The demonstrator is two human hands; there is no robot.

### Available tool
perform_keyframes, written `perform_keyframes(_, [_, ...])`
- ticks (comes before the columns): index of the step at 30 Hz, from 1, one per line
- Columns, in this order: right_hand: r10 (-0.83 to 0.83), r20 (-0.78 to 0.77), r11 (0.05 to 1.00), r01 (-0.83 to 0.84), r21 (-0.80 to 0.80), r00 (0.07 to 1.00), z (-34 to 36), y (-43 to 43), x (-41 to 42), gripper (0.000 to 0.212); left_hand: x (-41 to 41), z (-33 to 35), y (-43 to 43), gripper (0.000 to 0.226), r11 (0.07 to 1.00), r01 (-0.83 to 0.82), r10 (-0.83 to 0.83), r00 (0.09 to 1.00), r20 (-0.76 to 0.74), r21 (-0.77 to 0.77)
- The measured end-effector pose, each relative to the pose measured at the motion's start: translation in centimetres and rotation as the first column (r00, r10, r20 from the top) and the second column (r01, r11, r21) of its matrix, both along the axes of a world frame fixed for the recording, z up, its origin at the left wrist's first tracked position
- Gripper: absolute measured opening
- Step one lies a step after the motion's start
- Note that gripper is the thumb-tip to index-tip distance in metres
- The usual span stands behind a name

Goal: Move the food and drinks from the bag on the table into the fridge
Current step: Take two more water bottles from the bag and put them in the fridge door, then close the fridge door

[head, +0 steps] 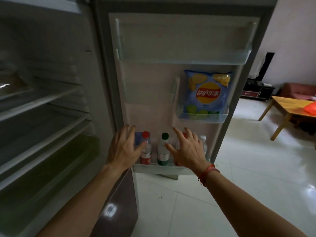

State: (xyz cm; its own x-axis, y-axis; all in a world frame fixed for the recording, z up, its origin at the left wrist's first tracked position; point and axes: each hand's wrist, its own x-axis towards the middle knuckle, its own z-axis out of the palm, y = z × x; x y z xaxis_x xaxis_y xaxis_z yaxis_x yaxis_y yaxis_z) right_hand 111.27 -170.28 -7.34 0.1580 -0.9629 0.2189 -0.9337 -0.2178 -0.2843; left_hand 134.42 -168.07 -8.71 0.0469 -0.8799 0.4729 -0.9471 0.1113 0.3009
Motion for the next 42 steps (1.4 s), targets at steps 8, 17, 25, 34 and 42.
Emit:
perform_keyframes(8, [0.042, -0.113, 0.997, -0.05, -0.066, 0.993, 2.2, 2.2, -0.2, 0.078, 0.5, 2.3, 3.9, 0.087, 0.992, -0.123, 0.116, 0.973, 0.199, 0.024])
perform_keyframes(17, [0.195, -0.119, 0.972, -0.208, -0.108, 0.974, 3.4, 3.3, 3.0, 0.078, 1.6, 4.2, 7.7, 0.095, 0.966, -0.257, 0.25, 0.955, 0.158, 0.025])
perform_keyframes(25, [0.422, -0.124, 0.891, -0.436, -0.127, 0.898, 5.0, 4.5, 8.8, 0.079, 5.9, 5.3, 13.9, 0.091, 0.887, -0.462, 0.451, 0.87, 0.2, 0.011])
perform_keyframes(34, [0.609, -0.111, 0.771, -0.619, -0.152, 0.786, 5.9, 6.9, 13.0, 0.074, 7.1, 6.2, 19.8, 0.087, 0.805, -0.594, 0.579, 0.783, 0.227, -0.003])
perform_keyframes(42, [0.636, -0.137, 0.737, -0.65, -0.186, 0.759, 6.4, 8.7, 13.2, 0.075, 6.2, 6.6, 22.9, 0.085, 0.772, -0.635, 0.623, 0.749, 0.227, -0.023])
